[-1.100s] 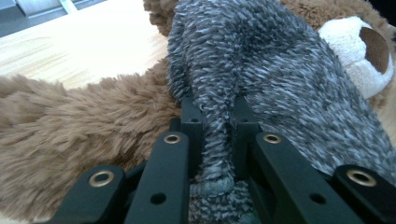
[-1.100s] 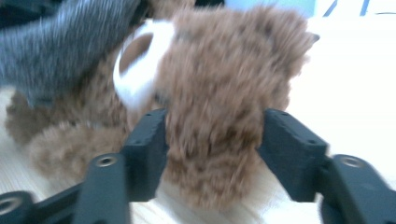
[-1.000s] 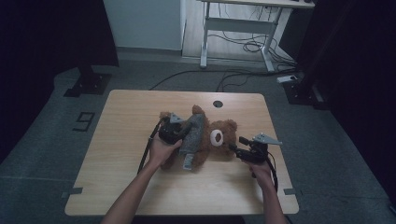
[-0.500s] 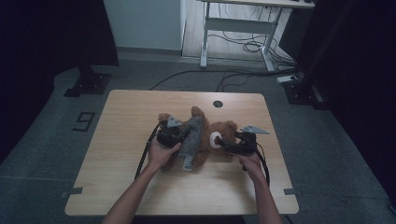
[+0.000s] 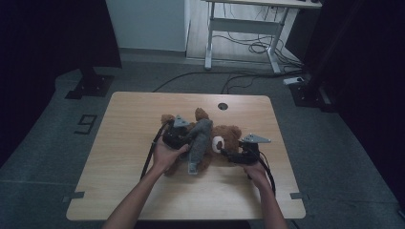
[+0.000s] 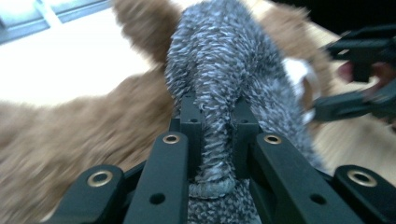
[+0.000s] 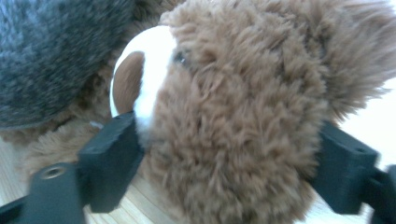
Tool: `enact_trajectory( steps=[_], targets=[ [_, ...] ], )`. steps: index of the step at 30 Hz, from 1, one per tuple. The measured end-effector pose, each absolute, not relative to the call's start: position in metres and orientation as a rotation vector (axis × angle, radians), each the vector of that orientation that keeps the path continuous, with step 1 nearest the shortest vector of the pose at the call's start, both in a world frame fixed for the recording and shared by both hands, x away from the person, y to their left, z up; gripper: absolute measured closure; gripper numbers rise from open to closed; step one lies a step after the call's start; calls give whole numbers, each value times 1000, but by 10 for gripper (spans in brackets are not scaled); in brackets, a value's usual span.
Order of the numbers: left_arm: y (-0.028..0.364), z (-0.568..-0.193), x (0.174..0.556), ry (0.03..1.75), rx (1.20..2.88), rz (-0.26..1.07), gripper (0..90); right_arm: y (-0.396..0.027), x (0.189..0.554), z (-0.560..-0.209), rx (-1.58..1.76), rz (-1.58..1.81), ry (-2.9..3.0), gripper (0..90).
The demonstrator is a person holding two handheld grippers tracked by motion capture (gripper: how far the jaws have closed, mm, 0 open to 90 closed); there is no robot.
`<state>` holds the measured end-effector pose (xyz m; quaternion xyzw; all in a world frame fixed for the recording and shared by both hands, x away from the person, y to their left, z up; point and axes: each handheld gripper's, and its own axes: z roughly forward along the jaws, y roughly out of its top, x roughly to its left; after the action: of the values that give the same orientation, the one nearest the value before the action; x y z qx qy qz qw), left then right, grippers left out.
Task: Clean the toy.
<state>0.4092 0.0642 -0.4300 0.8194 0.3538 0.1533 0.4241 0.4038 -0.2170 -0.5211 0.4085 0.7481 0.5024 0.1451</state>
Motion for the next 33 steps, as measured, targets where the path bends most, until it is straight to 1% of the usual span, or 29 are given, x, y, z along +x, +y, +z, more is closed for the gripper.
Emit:
enact_trajectory(
  steps=[2, 4, 5, 6, 7, 10, 12, 14, 17, 21, 25, 26, 27, 28, 31, 32, 33],
  targets=[
    [48, -422, 409, 842, 2051, 381, 795, -220, 401, -520, 1158, 1437, 2141, 308],
    [28, -417, 411, 813, 2059, 376, 795, -223, 399, -523, 1150, 1448, 2136, 334],
    [18, -416, 413, 802, 2070, 372, 794, -225, 398, -524, 1148, 1453, 2136, 341],
    [18, -416, 413, 802, 2070, 372, 793, -225, 398, -524, 1148, 1453, 2136, 341],
    [-2, -416, 420, 791, 2096, 360, 792, -226, 396, -524, 1144, 1456, 2142, 355],
    [-25, -419, 432, 789, 2137, 352, 790, -227, 394, -525, 1136, 1458, 2135, 372],
    [-35, -423, 440, 803, 2172, 357, 787, -226, 394, -526, 1127, 1443, 2132, 378],
    [-37, -428, 446, 831, 2174, 337, 788, -223, 393, -526, 1114, 1405, 2131, 383],
    [-32, -430, 448, 855, 2169, 336, 789, -223, 393, -527, 1103, 1375, 2146, 384],
    [-15, -430, 449, 898, 2179, 398, 790, -223, 393, -527, 1096, 1369, 2153, 384],
    [7, -432, 453, 956, 2171, 400, 791, -222, 393, -526, 1103, 1369, 2144, 384],
    [7, -432, 453, 956, 2171, 400, 790, -222, 393, -526, 1104, 1371, 2144, 384],
    [18, -433, 453, 965, 2172, 413, 790, -222, 393, -526, 1105, 1371, 2146, 384],
    [18, -433, 453, 965, 2172, 413, 790, -222, 393, -526, 1105, 1371, 2146, 384],
    [46, -428, 451, 990, 2158, 440, 790, -223, 394, -526, 1111, 1377, 2142, 379],
    [46, -428, 451, 990, 2158, 440, 790, -223, 394, -526, 1111, 1377, 2142, 379],
    [60, -427, 451, 1020, 2142, 448, 790, -223, 394, -526, 1113, 1379, 2142, 380]
  ],
)
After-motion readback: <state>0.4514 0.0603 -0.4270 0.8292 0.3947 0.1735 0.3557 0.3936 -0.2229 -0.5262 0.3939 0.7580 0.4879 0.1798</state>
